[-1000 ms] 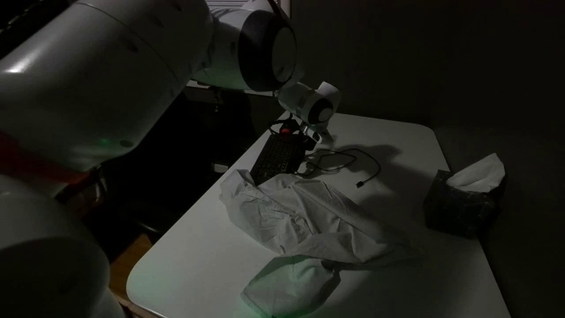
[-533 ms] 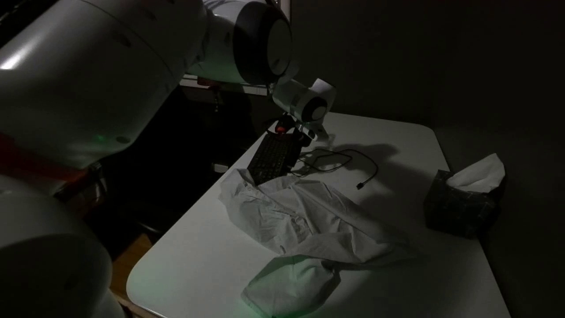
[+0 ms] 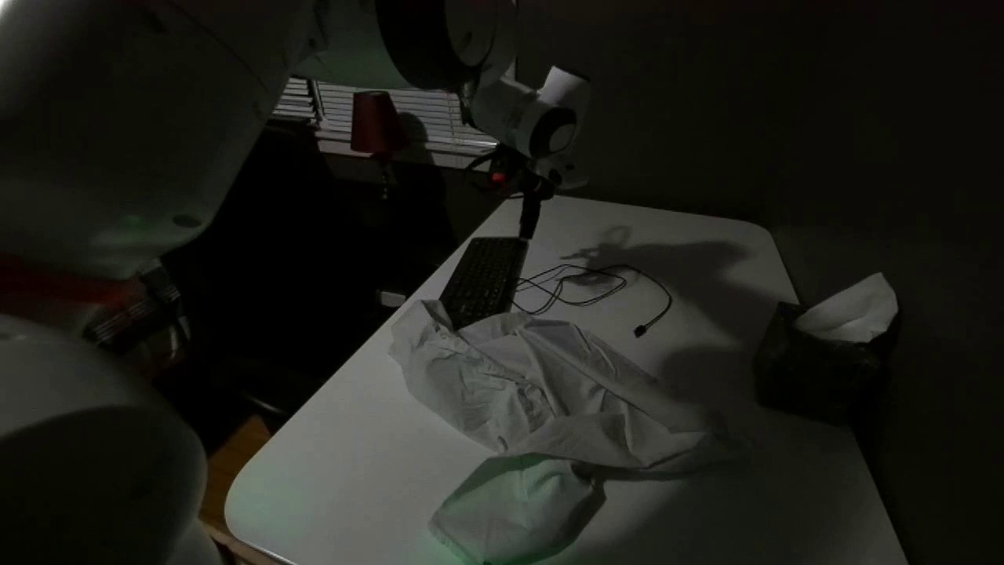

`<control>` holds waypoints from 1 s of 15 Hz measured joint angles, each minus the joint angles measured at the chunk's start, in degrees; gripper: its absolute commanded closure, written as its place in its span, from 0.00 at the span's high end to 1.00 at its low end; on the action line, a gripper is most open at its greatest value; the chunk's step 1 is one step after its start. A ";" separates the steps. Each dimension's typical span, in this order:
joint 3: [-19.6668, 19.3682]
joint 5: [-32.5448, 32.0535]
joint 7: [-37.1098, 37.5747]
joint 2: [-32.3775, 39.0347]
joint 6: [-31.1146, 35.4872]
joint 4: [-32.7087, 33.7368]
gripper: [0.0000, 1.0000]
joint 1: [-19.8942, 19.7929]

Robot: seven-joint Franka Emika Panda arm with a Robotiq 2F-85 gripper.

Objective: Push the black object to the left

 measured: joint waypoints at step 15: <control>-5.18 -14.44 -37.88 -39.05 -21.33 -32.25 1.00 -0.77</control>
